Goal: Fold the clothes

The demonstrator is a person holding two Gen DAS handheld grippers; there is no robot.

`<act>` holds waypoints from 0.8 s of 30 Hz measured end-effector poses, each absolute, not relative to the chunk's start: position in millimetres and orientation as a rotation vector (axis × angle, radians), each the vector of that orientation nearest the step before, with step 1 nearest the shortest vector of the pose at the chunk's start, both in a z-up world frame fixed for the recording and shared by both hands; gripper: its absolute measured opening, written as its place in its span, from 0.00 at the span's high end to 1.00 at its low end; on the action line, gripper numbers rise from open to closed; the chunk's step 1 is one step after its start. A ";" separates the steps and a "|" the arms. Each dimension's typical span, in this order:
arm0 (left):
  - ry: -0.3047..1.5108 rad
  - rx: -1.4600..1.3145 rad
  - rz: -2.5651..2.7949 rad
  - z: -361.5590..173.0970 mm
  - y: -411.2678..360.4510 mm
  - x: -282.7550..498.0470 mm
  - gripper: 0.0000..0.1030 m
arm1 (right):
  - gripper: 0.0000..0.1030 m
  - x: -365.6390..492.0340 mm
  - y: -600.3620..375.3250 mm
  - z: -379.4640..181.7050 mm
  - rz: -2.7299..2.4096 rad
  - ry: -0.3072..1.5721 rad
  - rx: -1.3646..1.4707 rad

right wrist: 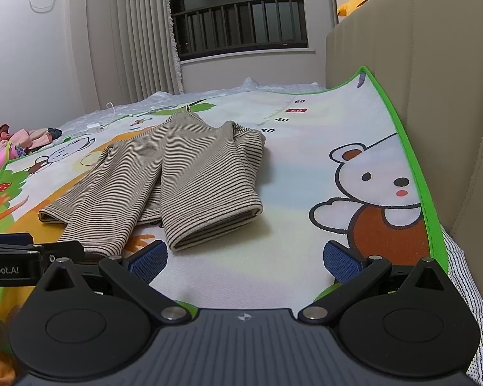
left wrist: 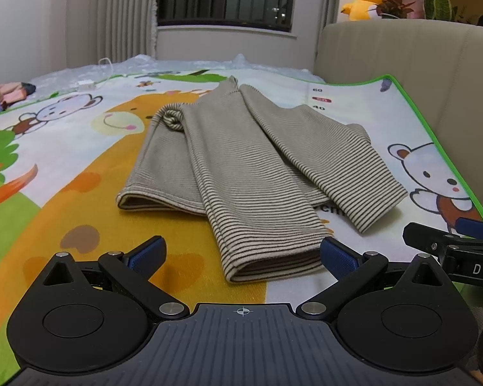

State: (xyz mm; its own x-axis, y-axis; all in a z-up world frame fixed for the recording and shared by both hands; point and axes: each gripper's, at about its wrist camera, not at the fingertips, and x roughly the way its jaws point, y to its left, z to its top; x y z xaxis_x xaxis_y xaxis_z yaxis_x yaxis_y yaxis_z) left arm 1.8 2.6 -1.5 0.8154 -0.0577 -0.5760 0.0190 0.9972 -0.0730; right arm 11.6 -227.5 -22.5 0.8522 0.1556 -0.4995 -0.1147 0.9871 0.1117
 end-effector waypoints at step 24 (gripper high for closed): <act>0.622 -0.062 -0.042 -2.2 2.1 2.1 0.00 | 0.00 10.8 -226.8 -22.7 0.135 0.539 0.087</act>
